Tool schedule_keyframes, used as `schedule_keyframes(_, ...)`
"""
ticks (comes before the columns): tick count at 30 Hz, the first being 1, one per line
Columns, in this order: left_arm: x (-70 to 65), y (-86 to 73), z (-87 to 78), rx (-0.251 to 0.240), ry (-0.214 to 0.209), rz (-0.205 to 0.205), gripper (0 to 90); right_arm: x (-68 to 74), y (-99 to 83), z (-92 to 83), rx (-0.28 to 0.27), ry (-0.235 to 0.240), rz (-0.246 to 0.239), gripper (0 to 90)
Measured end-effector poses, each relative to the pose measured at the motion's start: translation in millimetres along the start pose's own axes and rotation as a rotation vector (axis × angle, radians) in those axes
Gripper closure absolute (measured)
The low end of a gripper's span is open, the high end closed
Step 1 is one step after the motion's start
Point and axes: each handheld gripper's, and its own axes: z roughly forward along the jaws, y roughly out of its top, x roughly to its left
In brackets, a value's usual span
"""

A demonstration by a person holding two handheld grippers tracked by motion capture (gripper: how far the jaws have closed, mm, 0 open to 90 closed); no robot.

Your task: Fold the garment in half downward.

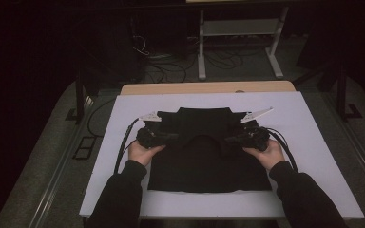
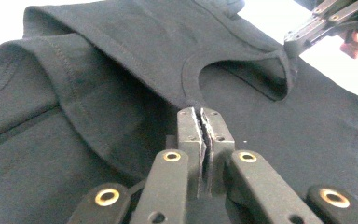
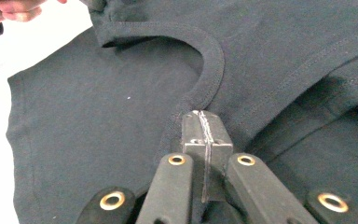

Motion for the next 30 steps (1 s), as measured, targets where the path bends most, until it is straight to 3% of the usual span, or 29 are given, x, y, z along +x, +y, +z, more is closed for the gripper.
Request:
schedule_keyframes(10, -5.5, -6.9, -10.7, -0.041, -0.008, -0.022, 86.4, 10.9, -5.2, -2.3, 0.001, 0.023, 0.007, 88.9)
schedule_keyframes(30, -25.8, -16.7, -17.2, -0.044, -0.022, 0.006, 86.4, 19.5, -16.6, -21.8, -0.015, 0.046, 0.033, 89.0)
